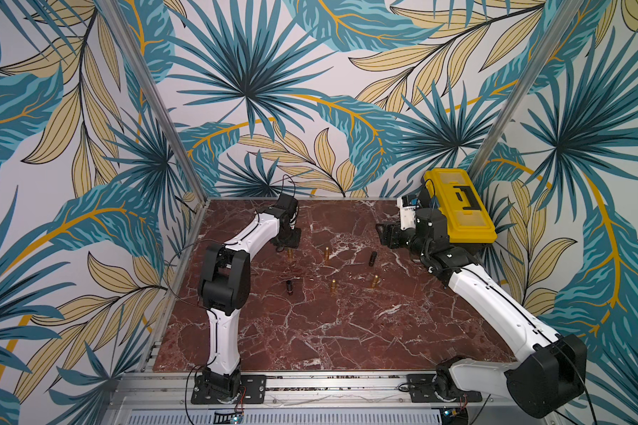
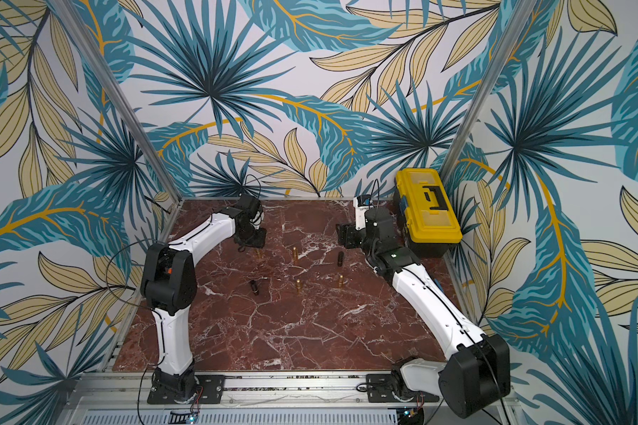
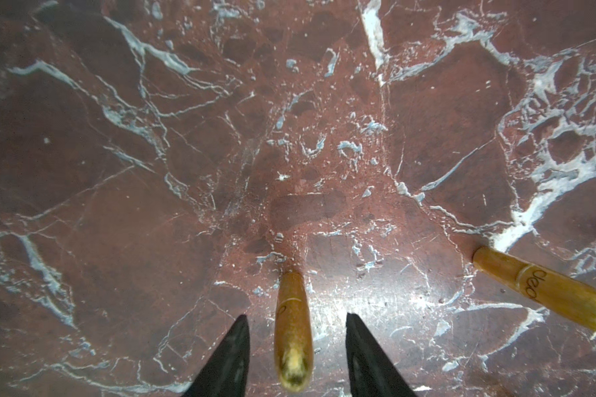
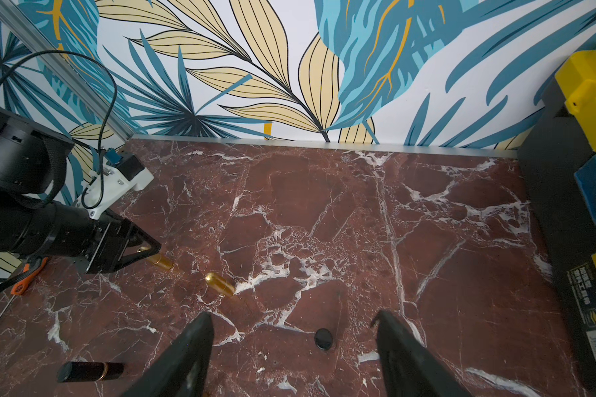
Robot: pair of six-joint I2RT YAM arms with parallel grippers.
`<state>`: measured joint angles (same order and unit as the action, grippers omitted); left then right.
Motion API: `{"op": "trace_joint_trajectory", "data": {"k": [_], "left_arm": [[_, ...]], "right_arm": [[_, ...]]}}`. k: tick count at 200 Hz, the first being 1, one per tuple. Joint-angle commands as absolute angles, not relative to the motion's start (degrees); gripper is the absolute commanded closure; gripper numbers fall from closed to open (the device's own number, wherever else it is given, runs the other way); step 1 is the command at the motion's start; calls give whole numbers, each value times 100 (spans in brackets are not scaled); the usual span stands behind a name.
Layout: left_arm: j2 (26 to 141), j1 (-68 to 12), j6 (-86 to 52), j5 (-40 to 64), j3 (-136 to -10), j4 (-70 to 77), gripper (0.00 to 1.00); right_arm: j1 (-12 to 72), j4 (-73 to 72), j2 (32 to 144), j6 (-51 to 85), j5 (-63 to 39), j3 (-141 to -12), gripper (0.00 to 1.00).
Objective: Open the lipstick cap
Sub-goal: Pick up the lipstick at the center of the board.
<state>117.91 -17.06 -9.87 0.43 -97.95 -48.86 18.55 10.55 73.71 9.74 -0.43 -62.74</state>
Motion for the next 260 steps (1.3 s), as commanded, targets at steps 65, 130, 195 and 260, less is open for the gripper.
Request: {"op": "trace_joint_trajectory", "data": {"k": [65,130,195,260], "left_arm": [[11821,-1722,-1029,14,-9649,-4931,47],[11873,-1718,-1038,33,-9699,-4931,66],[11821,-1731,-1042,72,-9518,-4981,56],[11817,-1731,-1055,9,-9546,-4993,62]], "right_arm": [[1902,827,7585,939,-20,-6130,25],[1912,730,7583,1011,53,-6032,25],[1915,634,7578,1054,53,-5907,25],[1915,597,7617,1072,102,-5871,25]]}}
